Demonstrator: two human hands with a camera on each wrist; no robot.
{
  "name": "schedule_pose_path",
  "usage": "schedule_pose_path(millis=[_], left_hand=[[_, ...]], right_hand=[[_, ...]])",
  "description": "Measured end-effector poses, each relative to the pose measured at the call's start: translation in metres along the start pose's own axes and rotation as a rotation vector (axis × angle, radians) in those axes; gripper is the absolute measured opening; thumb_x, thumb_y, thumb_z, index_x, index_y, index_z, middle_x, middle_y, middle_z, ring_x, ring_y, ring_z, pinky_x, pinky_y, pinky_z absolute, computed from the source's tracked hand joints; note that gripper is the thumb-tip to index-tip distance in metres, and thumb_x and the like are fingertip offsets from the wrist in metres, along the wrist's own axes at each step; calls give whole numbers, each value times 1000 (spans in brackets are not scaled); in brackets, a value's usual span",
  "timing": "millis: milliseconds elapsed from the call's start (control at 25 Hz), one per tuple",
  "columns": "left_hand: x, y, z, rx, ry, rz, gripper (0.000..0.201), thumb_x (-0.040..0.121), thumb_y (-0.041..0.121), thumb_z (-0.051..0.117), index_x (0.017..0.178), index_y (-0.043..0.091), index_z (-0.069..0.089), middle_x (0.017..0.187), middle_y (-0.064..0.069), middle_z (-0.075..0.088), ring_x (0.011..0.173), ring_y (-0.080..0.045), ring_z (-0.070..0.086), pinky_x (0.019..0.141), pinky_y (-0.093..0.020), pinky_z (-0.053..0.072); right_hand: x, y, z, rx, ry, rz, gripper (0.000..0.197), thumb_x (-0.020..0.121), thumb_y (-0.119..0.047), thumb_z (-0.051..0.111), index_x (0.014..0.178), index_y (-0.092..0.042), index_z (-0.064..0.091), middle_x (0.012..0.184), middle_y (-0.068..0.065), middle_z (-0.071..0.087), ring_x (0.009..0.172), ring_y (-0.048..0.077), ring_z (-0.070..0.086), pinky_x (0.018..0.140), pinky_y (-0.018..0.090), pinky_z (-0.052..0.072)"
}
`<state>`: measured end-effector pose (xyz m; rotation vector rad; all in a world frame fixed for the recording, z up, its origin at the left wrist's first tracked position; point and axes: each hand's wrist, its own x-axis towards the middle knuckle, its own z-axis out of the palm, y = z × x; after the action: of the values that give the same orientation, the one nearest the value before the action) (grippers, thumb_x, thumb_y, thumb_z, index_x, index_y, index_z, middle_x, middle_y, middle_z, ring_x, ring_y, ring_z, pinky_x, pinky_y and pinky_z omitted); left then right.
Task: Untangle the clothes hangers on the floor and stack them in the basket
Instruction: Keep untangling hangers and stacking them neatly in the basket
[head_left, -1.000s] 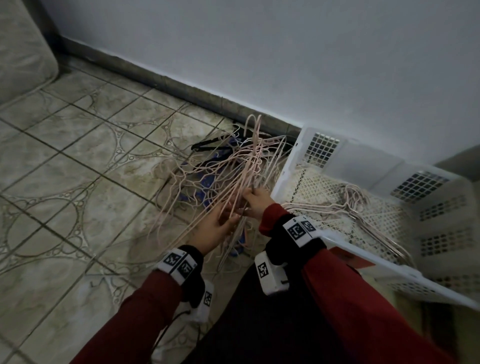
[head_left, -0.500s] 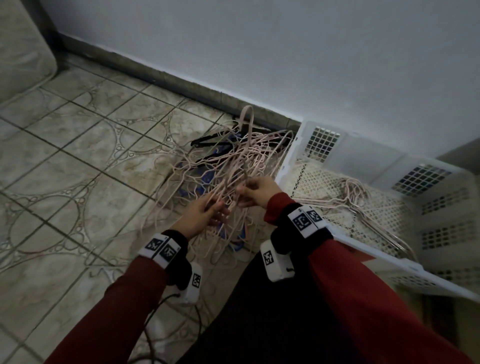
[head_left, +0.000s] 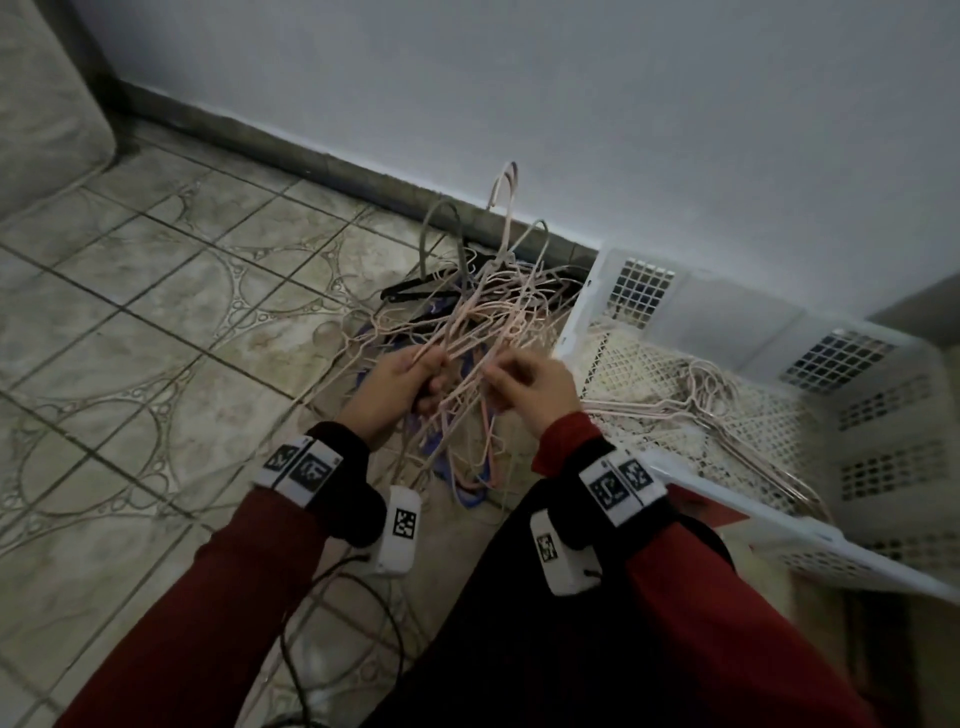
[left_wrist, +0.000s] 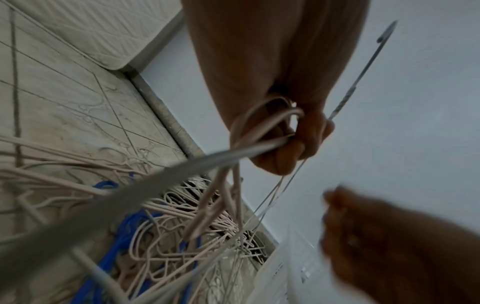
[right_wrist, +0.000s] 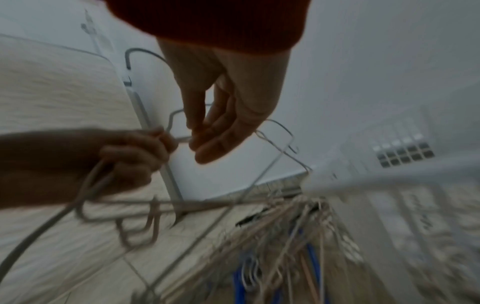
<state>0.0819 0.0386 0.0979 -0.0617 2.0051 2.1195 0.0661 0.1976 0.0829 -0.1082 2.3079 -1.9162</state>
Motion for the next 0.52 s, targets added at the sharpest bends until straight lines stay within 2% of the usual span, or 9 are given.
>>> schedule_pose_path(millis=[80,120,200,240,280,320,400,440,520], left_hand=[[2,6,2,-32,-3,-5,29,99,14,32,74,13,47,42,8,46,33,-1,34,37,-12,29],[4,9,2,-44,-6,-6,30,99,14,32,74,13,47,42,8,46,33,-1,34,38,-13,29],[6,15,4,-54,-15,-19,30,99,15,32,73,14,46,42,8,45,34,-1,34,39,-14,29],[7,19,4,-63,-16,-26,30,100,16,32,74,14,47,43,9,45,34,-1,34,39,-14,30],[7,24,5,-74,-20,-32,29,99,16,32,74,13,47,43,9,45,34,-1,34,38,-13,31],[8,29,5,-87,-24,-32,29,100,17,32,74,13,46,43,9,45,34,-1,34,38,-13,32],[7,39,5,-113,-37,-36,29,100,17,31,74,13,45,43,9,44,34,-1,34,37,-12,31],[7,43,4,-126,-46,-37,29,100,17,30,75,13,45,43,9,44,34,-1,33,38,-12,31],[5,47,3,-146,-59,-30,29,100,17,30,76,13,45,43,8,43,34,-1,32,37,-12,32]], right_hand=[[-18,31,8,-126,-163,242,29,90,-7,53,63,-17,55,47,-8,57,35,-2,52,42,14,47],[-22,43,15,-217,-303,362,29,92,-10,49,64,-14,54,47,-6,56,34,0,51,41,15,45],[-20,63,29,-450,-586,495,22,94,-14,43,77,-6,54,56,1,52,44,10,52,48,21,44],[-15,66,35,-501,-645,522,19,94,-13,41,84,-4,55,59,4,50,48,15,51,52,26,45],[-10,66,40,-483,-641,562,21,94,-12,40,86,-1,56,60,6,50,47,17,50,52,28,44],[-5,64,42,-377,-597,626,25,94,-10,37,82,2,55,56,7,51,41,17,51,47,26,43],[3,54,48,-77,-423,732,35,96,-10,33,66,-2,48,38,3,55,26,10,49,33,16,38],[6,49,51,70,-337,746,36,97,-9,32,63,-3,46,31,-1,54,23,8,49,30,14,38],[9,43,58,321,-216,726,34,97,-7,33,67,-3,47,30,-1,56,27,8,54,30,15,43]])
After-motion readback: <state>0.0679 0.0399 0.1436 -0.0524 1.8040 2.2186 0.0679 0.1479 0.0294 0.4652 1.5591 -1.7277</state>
